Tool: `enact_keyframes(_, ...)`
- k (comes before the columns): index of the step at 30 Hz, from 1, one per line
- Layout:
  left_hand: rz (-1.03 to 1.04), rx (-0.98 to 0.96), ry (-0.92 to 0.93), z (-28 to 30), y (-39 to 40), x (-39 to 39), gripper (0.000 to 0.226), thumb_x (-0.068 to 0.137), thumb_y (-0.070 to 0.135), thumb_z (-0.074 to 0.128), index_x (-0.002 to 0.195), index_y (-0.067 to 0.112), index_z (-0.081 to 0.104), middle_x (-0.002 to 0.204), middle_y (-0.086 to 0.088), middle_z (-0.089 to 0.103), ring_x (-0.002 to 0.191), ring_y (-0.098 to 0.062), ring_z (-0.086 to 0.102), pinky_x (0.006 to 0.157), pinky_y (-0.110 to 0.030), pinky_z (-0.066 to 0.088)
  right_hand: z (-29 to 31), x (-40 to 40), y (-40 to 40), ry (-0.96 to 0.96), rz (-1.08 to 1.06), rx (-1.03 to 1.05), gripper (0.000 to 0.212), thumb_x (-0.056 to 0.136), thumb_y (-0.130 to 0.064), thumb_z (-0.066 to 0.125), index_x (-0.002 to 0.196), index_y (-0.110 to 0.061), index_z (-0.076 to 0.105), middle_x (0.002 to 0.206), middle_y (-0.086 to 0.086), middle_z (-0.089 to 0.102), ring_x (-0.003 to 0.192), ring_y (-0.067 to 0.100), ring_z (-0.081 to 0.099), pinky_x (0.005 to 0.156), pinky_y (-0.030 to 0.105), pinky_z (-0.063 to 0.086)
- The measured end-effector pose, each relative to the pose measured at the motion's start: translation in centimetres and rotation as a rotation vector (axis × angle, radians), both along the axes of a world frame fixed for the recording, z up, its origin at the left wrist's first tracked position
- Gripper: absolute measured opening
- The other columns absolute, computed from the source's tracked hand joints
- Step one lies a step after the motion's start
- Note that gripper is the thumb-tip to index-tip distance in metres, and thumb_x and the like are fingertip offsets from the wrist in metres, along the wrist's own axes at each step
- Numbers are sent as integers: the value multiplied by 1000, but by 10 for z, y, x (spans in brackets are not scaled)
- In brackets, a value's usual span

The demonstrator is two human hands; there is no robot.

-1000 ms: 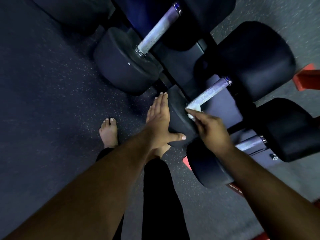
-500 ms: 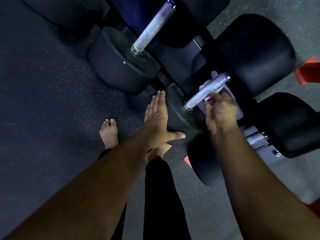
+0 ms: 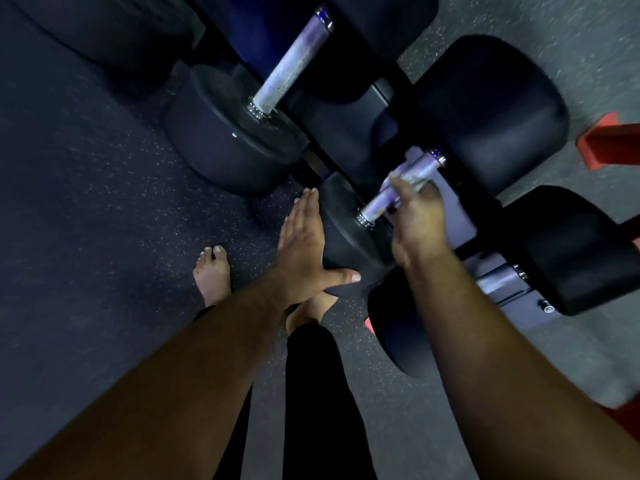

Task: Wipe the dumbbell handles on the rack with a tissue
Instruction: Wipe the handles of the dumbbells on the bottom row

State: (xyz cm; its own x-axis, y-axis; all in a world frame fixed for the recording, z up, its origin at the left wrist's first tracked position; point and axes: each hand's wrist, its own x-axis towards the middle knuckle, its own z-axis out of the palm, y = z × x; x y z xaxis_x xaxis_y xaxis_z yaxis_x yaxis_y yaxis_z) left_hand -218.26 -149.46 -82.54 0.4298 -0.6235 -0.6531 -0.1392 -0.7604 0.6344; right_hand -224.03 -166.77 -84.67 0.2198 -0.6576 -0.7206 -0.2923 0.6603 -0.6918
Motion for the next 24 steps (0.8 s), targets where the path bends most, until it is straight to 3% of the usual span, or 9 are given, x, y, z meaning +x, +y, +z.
enact_keyframes(4, 6, 12, 4, -1, -1, -1, 149, 59, 51, 92, 160, 11, -10, 169, -2, -9, 155, -17, -10, 126, -45, 2, 3, -25, 26, 265, 297, -54, 10, 92, -7, 60, 100, -5, 65, 85, 7, 71, 75, 22, 64, 73, 36, 50)
enact_keyframes(7, 17, 10, 11, -1, -1, -1, 149, 59, 49, 93, 160, 12, -9, 169, -1, -8, 155, -16, -10, 126, -45, 2, 5, -23, 7, 117, 91, 48, 11, 96, -4, 57, 100, -1, 67, 82, 15, 68, 74, 21, 61, 73, 34, 49)
enact_keyframes(9, 17, 7, 7, -2, -1, -1, 149, 58, 50, 93, 161, 12, -9, 169, -1, -7, 155, -16, -9, 126, -46, 2, 1, -18, -10, -11, -46, 44, 15, 98, -4, 54, 103, 1, 68, 86, 11, 69, 79, 17, 63, 77, 28, 49)
enact_keyframes(12, 10, 4, 6, -2, 1, -1, 152, 55, 56, 91, 161, 12, -8, 169, -2, -6, 155, -17, -7, 126, -47, 4, 0, -27, 1, 85, 141, 8, 21, 96, -15, 62, 104, 3, 69, 92, 12, 72, 79, 14, 65, 81, 30, 52)
enact_keyframes(16, 13, 6, -2, -4, 0, -3, 152, 48, 72, 76, 160, 13, -8, 169, -2, -5, 155, -15, -6, 126, -47, 6, 3, -50, 23, 149, 549, 71, 21, 89, -20, 72, 108, -13, 69, 104, 3, 76, 98, 20, 72, 91, 42, 56)
enact_keyframes(20, 19, -10, 19, -1, 1, -1, 149, 51, 67, 78, 160, 13, -8, 169, 0, -7, 155, -12, -9, 127, -43, 2, -4, -37, 10, 129, 518, 212, 17, 91, -18, 71, 107, -12, 68, 106, 7, 76, 101, 24, 71, 99, 50, 53)
enact_keyframes(24, 17, -15, 14, -3, 2, -1, 150, 50, 70, 78, 161, 15, -8, 169, 1, -7, 155, -13, -9, 127, -41, 2, 3, -51, 14, 164, 527, 68, 12, 96, -14, 61, 100, -14, 73, 102, 6, 77, 94, 19, 71, 95, 50, 54)
